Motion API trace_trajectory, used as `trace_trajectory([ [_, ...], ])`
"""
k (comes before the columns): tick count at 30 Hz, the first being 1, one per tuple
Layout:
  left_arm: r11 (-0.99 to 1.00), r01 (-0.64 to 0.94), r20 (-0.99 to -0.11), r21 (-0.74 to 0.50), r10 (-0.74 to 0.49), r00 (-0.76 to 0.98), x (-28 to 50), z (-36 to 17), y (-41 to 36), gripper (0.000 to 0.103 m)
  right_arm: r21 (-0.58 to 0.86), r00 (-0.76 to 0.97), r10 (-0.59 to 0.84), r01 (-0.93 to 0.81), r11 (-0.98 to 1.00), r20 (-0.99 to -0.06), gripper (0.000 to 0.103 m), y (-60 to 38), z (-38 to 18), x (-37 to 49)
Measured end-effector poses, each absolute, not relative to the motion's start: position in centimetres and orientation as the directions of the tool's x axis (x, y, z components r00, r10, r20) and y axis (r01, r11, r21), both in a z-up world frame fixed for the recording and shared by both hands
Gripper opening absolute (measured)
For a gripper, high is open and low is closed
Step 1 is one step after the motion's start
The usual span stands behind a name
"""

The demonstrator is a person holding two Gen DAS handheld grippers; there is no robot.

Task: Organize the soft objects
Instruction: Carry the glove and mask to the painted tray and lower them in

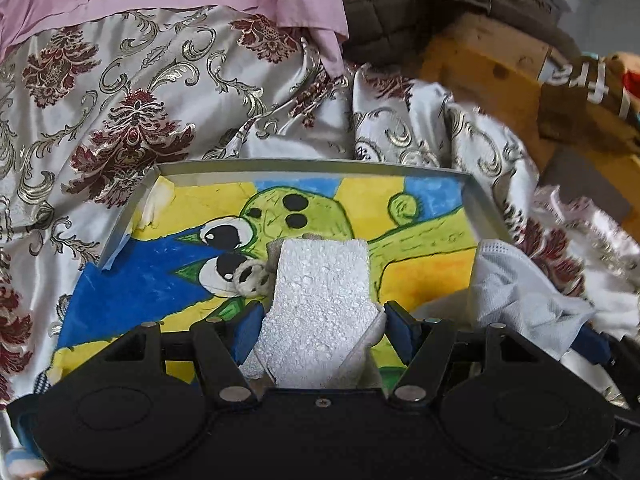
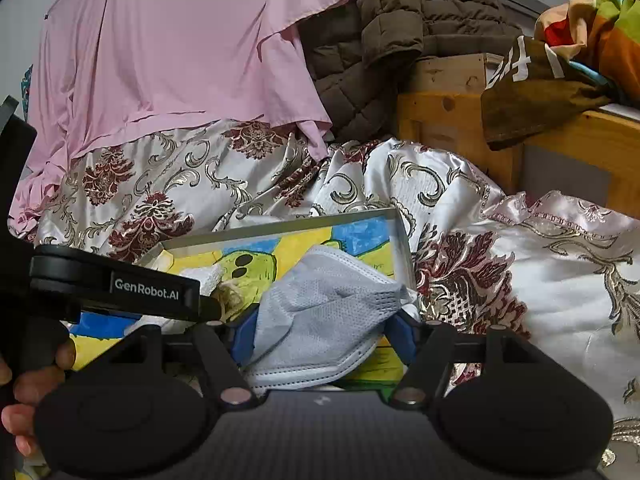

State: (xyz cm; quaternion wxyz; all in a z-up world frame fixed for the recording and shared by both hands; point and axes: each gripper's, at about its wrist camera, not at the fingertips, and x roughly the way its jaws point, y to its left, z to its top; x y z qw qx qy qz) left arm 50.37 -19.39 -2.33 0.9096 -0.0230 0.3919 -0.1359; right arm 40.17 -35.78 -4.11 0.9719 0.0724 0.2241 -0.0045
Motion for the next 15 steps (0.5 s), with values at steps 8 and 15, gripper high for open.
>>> trace_trajectory([
  [8, 0.972, 0.193, -0.716, -0.133, -0.229, 0.66, 50.3, -2.5, -19.3, 0.077, 0.14, 0.894, 0.025, 0.042, 0.989, -0.447, 0.081, -36.1, -4.3, 40.1],
  [15, 0.975, 0.164, -0.707, -0.148, -0.22, 0.672, 49.5, -1.0, -18.8, 0.093, 0.152, 0.903, 0.03, 0.04, 0.988, -0.43, 0.091, -36.7, -3.7, 39.0],
])
